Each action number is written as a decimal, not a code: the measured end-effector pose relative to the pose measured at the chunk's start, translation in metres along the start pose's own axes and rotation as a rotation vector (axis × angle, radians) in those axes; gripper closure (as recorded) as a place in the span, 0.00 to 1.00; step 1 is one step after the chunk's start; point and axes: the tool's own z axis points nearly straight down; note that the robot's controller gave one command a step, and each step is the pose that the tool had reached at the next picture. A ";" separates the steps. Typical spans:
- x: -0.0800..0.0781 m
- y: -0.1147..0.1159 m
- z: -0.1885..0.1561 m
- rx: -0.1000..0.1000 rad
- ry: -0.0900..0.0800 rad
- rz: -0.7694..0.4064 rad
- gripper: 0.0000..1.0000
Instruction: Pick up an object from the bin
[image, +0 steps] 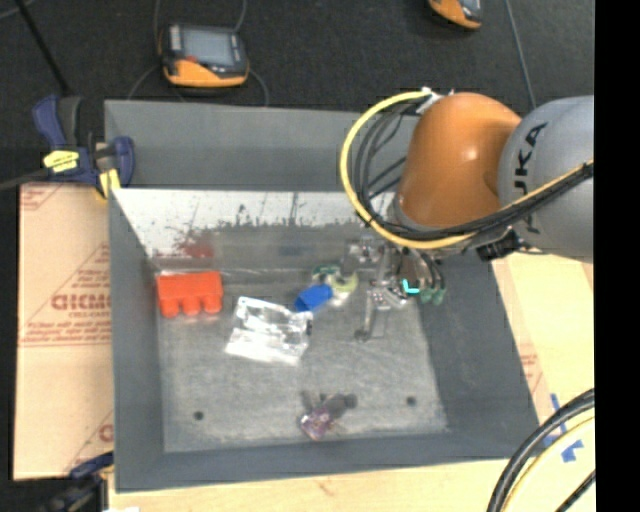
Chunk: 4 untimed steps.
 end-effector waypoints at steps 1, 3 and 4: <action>-0.034 0.015 0.086 0.000 -0.003 -0.371 0.00; -0.069 0.023 0.140 0.000 -0.011 -0.736 1.00; -0.036 0.027 -0.037 0.006 -0.016 -0.766 1.00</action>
Offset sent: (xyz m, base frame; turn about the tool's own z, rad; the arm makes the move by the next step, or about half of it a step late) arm 0.0336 0.0158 -0.0849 -0.3721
